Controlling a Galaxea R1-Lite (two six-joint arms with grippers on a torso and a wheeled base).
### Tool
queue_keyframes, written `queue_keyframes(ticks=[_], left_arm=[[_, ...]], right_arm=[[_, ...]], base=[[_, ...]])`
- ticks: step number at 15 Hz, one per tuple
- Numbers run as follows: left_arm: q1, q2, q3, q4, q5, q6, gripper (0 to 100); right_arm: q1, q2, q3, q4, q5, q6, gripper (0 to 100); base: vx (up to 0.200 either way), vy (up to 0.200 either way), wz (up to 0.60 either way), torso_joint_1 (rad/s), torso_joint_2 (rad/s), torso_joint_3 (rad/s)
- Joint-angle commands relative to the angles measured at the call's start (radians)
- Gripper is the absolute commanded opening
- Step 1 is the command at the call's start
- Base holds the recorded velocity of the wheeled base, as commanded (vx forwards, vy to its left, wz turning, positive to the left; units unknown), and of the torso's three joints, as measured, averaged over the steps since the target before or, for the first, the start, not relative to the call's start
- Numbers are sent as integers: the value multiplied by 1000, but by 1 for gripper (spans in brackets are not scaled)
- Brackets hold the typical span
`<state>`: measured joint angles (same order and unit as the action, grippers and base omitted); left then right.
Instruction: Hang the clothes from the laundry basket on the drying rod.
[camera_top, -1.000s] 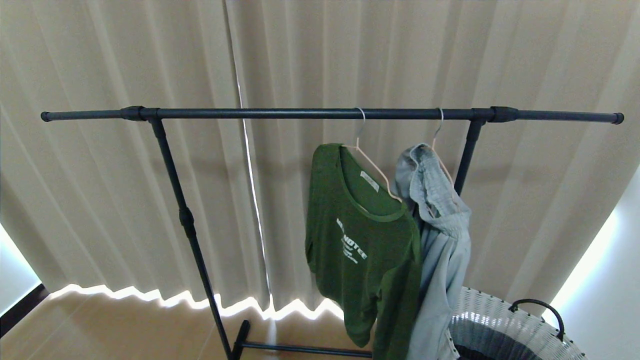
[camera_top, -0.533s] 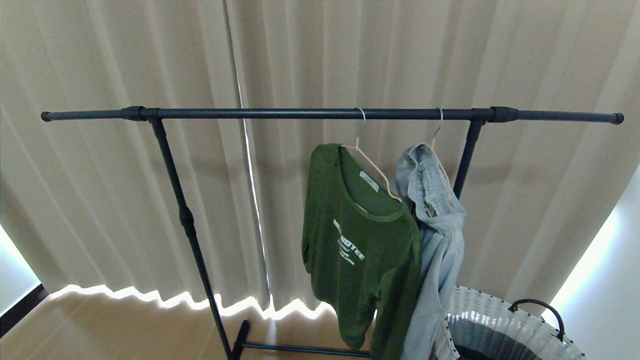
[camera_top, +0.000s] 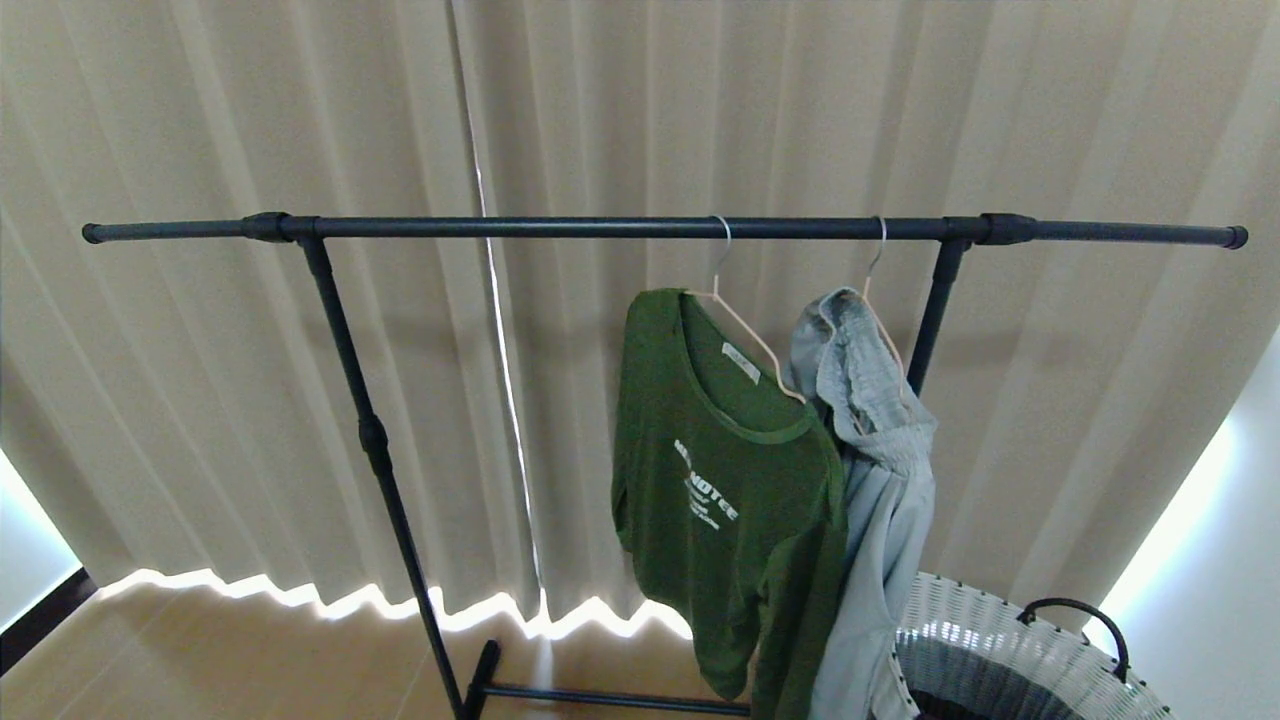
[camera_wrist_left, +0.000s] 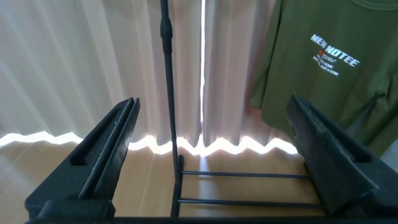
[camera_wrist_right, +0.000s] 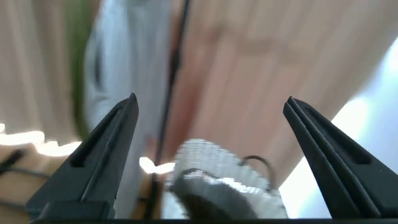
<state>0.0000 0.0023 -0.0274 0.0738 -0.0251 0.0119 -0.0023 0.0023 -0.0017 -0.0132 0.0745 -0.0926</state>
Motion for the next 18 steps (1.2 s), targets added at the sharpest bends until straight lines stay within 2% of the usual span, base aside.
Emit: queue_keyframes(ticks=[1, 10, 18], left_arm=[[0, -1, 0, 0, 1, 0, 100], [0, -1, 0, 0, 1, 0, 100], [0, -1, 0, 0, 1, 0, 100]], right_arm=[[1, 2, 2, 1, 16, 36, 100], [1, 2, 2, 4, 5, 85, 100], [1, 2, 2, 4, 4, 82, 100]], base=[[0, 0, 0, 0, 0, 0], [0, 0, 0, 0, 0, 0], [0, 0, 0, 0, 0, 0]])
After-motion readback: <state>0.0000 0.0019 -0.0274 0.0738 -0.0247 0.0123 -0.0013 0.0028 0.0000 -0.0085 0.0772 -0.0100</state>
